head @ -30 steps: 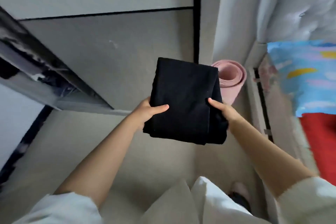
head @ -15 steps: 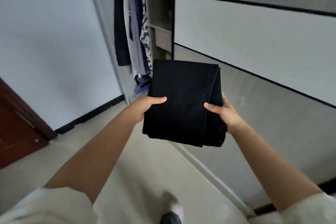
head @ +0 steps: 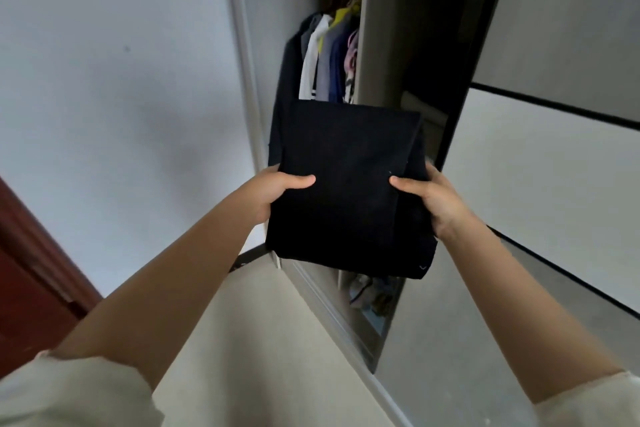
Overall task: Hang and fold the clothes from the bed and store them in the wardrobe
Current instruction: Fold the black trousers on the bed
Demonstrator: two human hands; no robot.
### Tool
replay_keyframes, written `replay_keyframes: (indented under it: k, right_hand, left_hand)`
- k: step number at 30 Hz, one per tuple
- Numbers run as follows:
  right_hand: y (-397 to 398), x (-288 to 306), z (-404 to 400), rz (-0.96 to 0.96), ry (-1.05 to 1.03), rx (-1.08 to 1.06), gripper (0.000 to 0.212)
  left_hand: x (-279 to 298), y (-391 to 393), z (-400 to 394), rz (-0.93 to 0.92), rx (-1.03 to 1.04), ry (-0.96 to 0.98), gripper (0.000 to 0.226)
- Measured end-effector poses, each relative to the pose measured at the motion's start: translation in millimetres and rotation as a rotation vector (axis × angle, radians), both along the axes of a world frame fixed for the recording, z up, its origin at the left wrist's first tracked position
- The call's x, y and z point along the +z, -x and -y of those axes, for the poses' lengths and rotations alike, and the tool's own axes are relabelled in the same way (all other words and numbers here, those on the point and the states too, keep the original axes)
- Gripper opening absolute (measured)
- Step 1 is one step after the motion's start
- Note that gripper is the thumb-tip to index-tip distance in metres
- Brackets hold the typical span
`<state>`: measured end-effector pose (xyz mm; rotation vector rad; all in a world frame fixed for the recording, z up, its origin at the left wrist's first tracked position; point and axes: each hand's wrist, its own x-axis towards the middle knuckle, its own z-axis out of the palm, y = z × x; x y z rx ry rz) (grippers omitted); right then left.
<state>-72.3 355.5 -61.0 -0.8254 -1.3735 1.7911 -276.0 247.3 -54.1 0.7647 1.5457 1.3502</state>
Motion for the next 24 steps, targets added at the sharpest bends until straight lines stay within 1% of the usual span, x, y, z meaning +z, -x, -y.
replay_keyframes:
  k: [3,6,9,11,14,16,19,21,22,24]
  right_hand:
    - [53.6,5.7,-45.2,-0.021,0.091,-0.086,0.046]
    - [89.6,4.2,-75.3,-0.059,0.173,-0.182,0.051]
    - [118.9,11.7,-110.9,-0.093,0.209,-0.306,0.05]
    - [135.1,21.4,-135.1,-0.123,0.223,-0.429,0.049]
    - [139.8,39.1,-168.6,-0.113,0.233,-0.674,0.048]
    - [130.0,55.9,-189.9,-0.09,0.195,-0.714,0.044]
    - [110.6,78.2,-232.8,-0.021,0.15,-0.795,0.063]
    - [102.7,87.2,-257.9,0.024,0.133,-0.9,0.065]
    - [97.1,93.5,-276.4,0.016,0.112,-0.94,0.066]
    - [92.5,101.0,-300.8,-0.012,0.12,-0.954,0.067]
  left_hand:
    - [6.3,54.9,-53.1,-0.053,-0.053,-0.026,0.036]
    - [12.0,93.1,-97.6,-0.066,-0.089,-0.005,0.034]
    - [25.7,126.4,-154.4,-0.082,-0.121,0.026,0.044]
    - [37.3,136.5,-200.9,-0.106,-0.164,0.005,0.05]
    - [43.7,125.2,-266.4,-0.149,-0.25,-0.036,0.047]
    - [50.0,109.3,-301.1,-0.139,-0.339,-0.054,0.055]
    - [60.5,88.5,-358.2,-0.078,-0.509,-0.055,0.053]
    - [68.0,75.1,-388.7,-0.073,-0.554,-0.057,0.052]
    - [76.1,65.2,-413.1,-0.072,-0.565,-0.079,0.051]
    - [93.1,54.2,-438.5,-0.082,-0.588,-0.098,0.051]
